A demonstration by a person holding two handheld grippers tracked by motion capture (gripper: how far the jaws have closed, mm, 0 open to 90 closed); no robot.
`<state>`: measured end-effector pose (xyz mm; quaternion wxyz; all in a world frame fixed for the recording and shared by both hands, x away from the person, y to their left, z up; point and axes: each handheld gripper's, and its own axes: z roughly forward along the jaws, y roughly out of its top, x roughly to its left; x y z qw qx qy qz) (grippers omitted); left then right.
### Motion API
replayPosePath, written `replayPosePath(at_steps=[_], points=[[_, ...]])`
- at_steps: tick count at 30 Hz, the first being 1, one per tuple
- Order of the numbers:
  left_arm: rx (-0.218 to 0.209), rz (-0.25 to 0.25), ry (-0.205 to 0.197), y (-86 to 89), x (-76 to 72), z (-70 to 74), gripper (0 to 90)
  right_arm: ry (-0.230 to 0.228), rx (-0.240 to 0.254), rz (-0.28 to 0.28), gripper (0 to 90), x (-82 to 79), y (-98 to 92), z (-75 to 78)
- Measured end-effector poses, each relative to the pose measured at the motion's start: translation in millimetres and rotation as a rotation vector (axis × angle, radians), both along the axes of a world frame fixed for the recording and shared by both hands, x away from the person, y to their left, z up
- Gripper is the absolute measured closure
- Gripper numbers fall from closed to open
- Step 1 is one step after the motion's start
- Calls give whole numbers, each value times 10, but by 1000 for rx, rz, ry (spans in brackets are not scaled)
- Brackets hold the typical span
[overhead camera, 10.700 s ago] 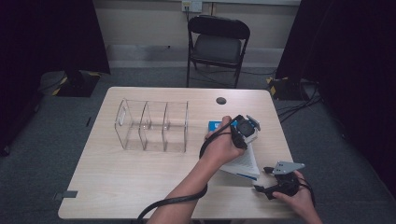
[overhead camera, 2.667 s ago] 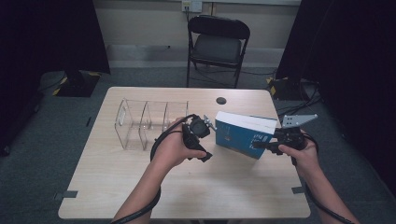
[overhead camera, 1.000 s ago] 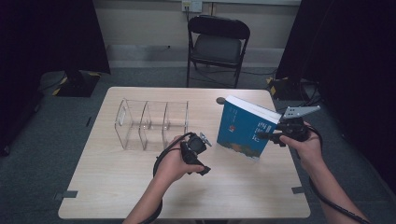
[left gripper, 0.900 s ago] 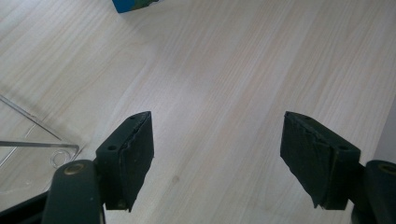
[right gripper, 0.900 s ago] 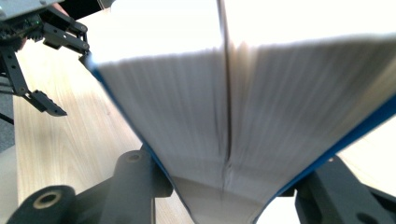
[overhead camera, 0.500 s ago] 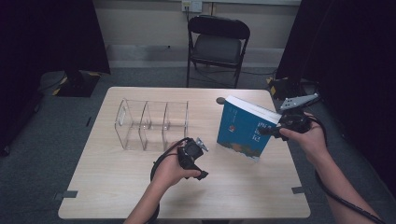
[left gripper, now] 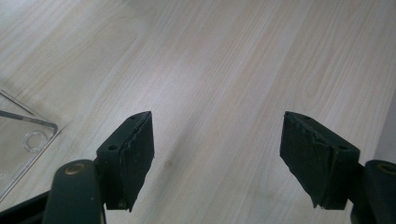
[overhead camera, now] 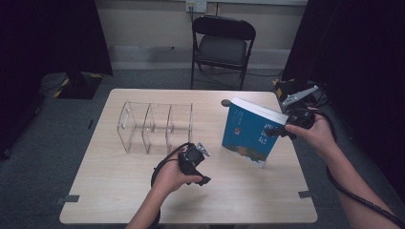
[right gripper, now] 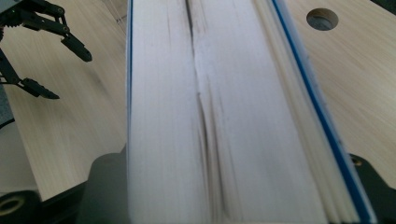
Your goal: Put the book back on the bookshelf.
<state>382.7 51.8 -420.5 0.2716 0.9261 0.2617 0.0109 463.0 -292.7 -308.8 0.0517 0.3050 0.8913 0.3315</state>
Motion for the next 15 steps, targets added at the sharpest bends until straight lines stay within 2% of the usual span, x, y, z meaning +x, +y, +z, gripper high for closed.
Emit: replayPosePath(at_steps=[1, 5, 6, 8, 12, 15], points=[[0, 0, 0, 0, 0, 0, 260, 8, 6, 2, 393, 9, 5, 8], [0, -5, 1, 7, -15, -3, 260, 14, -17, 9, 392, 35, 37, 33], [-3, -6, 1, 16, -24, 8, 260, 14, -61, 16, 386, 61, 62, 54], [-5, -4, -2, 31, -29, 14, 260, 23, -73, 23, 383, 83, 76, 65], [-16, 1, -4, 61, -36, 5, 262, 38, -143, 39, 335, 116, 147, 94], [-24, 4, 0, 77, -35, -9, 264, 51, -164, 48, 314, 129, 200, 99]])
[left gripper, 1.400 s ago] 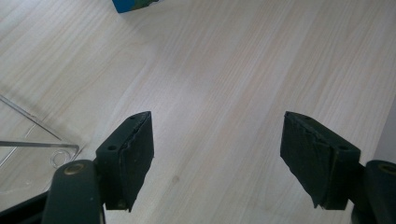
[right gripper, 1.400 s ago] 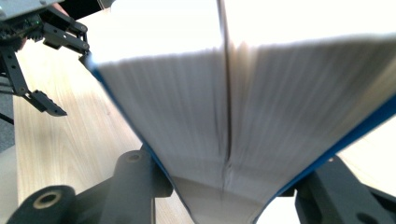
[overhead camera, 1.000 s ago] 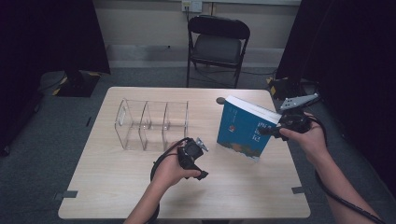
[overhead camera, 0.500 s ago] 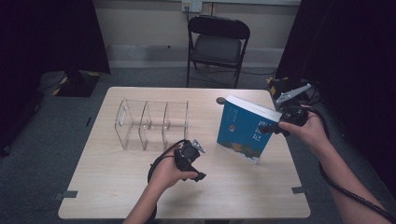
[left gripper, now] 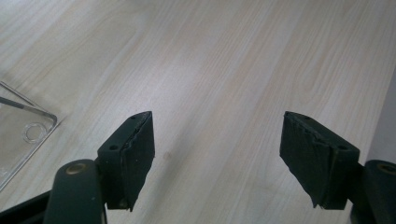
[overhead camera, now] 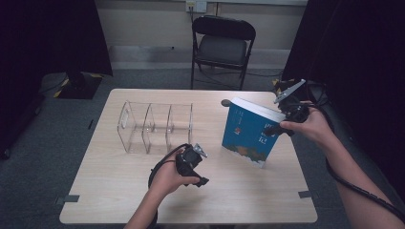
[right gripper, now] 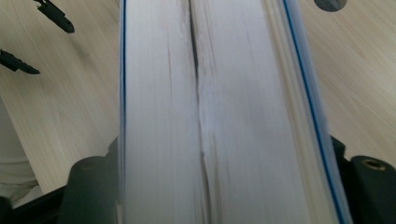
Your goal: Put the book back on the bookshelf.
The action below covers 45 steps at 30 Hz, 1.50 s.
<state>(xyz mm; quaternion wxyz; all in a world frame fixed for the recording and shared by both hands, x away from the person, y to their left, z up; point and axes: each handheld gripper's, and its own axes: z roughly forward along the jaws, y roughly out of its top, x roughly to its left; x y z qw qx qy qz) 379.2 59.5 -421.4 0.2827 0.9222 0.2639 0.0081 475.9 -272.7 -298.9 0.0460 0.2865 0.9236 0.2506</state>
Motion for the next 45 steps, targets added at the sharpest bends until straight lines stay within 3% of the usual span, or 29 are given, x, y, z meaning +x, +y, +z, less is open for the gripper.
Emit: replayPosePath(at_steps=[4, 8, 12, 18, 26, 35, 45], points=[[5, 2, 7, 27, -1, -26, 265, -1, -68, 7, 251, 27, 156, -8], [-1, 8, 5, 64, -3, -25, 267, 1, -100, 16, 234, 37, 219, -25], [4, 14, 7, 77, -4, -32, 270, -22, -168, 60, 421, 40, 276, -17], [5, 11, 9, 66, -5, -36, 274, 3, -213, 96, 504, 35, 311, -12], [1, 18, 12, 95, -4, -47, 279, 52, -205, 97, 588, 51, 316, -2], [-7, 32, 16, 123, 6, -55, 284, 65, -204, 49, 607, -52, 377, 16], [-12, 55, 30, 173, 21, -55, 301, 72, -225, 110, 609, -207, 444, 75]])
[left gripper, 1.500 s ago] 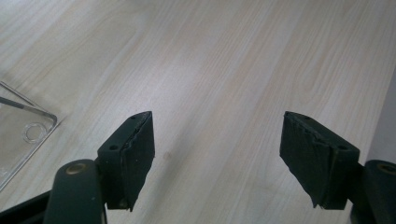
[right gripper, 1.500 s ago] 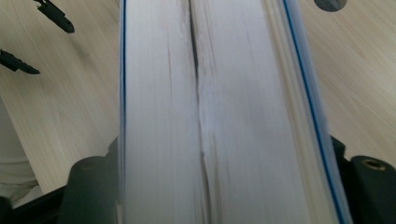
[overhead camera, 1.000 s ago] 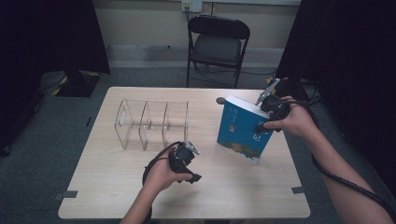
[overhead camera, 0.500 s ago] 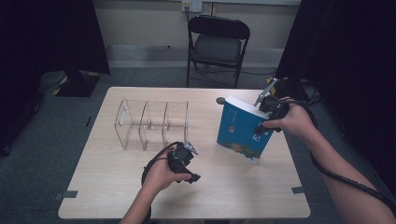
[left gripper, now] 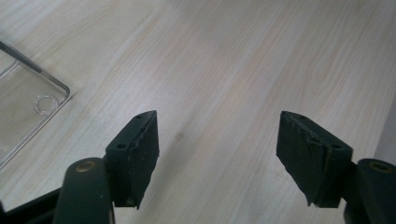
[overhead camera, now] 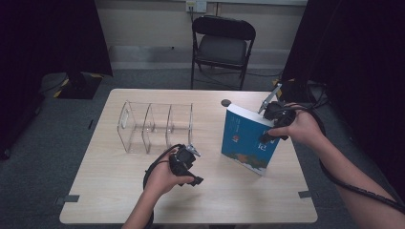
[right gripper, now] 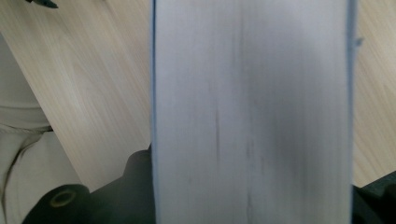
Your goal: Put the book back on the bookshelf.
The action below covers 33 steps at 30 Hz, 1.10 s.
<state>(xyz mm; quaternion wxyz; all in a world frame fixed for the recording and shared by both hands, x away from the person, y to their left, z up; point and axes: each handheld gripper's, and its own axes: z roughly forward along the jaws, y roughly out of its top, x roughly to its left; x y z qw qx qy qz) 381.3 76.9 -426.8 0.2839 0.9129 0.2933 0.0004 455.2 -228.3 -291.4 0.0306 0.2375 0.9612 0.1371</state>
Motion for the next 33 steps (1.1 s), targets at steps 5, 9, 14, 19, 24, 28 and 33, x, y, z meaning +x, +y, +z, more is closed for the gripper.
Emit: replayPosePath(at_steps=[5, 9, 14, 19, 24, 28, 33], points=[[-2, 13, -5, 34, -5, -9, 279, -6, 25, 42, 609, -144, 64, 40], [-3, 21, -8, 67, -3, -4, 276, -12, 63, 68, 610, -246, 105, 107], [-8, 27, -5, 108, 3, 14, 276, -18, 47, 131, 610, -404, 209, 189], [-12, 34, 0, 124, 2, 8, 275, -19, 34, 181, 610, -542, 295, 175], [-9, 28, 8, 122, -7, 2, 270, -24, 32, 254, 609, -688, 415, 103], [-12, 28, 8, 122, -12, -4, 265, -8, 25, 276, 608, -713, 462, 15], [-28, 27, 13, 122, -1, -14, 249, -40, 43, 305, 603, -711, 412, -44]])
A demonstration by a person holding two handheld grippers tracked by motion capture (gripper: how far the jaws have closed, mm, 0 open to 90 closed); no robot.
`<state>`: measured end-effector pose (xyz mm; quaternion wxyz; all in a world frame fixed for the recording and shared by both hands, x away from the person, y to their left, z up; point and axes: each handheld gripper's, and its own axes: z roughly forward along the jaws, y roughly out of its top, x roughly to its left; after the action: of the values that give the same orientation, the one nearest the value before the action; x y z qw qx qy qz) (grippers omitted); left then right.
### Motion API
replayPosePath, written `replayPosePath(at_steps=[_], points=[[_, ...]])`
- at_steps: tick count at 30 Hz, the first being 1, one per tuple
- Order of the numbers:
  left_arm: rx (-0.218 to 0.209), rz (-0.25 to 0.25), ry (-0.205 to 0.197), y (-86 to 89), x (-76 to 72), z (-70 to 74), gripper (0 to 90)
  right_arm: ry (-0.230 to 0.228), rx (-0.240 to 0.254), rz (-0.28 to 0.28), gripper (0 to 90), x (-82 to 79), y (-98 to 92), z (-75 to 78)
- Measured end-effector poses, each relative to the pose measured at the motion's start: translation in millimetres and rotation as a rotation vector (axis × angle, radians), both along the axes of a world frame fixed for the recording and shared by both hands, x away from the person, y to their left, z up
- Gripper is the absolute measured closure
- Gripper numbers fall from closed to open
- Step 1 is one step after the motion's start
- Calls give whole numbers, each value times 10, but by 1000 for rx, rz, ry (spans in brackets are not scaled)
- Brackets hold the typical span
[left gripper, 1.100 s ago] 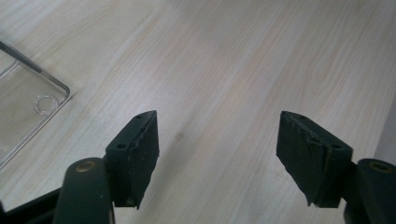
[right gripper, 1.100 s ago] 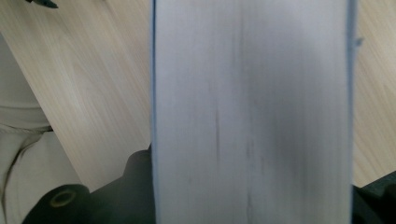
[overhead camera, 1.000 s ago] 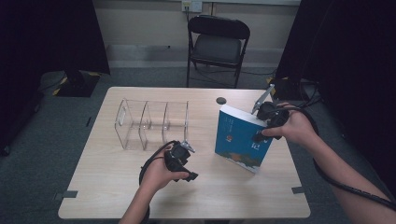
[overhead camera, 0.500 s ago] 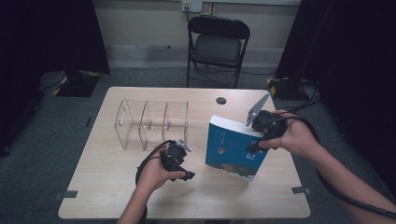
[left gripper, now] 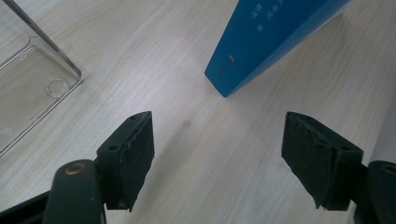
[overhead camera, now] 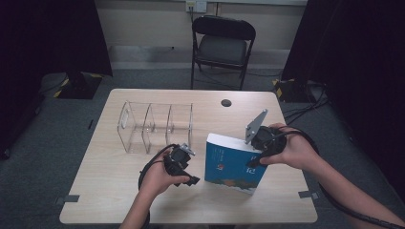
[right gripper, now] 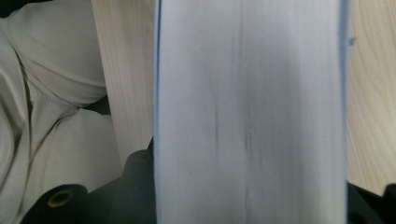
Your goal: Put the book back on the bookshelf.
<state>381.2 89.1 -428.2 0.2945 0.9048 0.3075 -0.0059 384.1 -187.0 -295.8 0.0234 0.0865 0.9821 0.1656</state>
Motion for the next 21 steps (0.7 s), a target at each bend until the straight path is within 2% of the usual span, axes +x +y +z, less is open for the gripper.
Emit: replayPosePath(at_steps=[3, 4, 6, 8, 11, 17, 18, 21], points=[[-5, -6, 7, -14, -1, -4, 243, -7, 28, 10, 596, -3, -56, -27], [-9, -7, 8, -23, -4, -5, 243, -8, 51, -1, 593, -12, -73, -21], [-10, -12, 7, -27, -5, -3, 239, -21, 60, 10, 587, -33, -81, -21], [-13, -15, 7, -45, -6, 0, 217, -21, 71, 2, 585, -39, -87, -21], [-15, -33, 10, -66, -3, 13, 213, -32, 112, -5, 563, -28, -127, -16], [-14, -48, 24, -84, 26, 2, 198, -47, 128, -7, 518, -41, -137, -21], [-7, -51, 24, -87, 30, 8, 195, -57, 139, -9, 474, -44, -145, -21], [-16, -63, 27, -84, 19, 73, 187, -61, 164, -20, 455, -48, -175, -17]])
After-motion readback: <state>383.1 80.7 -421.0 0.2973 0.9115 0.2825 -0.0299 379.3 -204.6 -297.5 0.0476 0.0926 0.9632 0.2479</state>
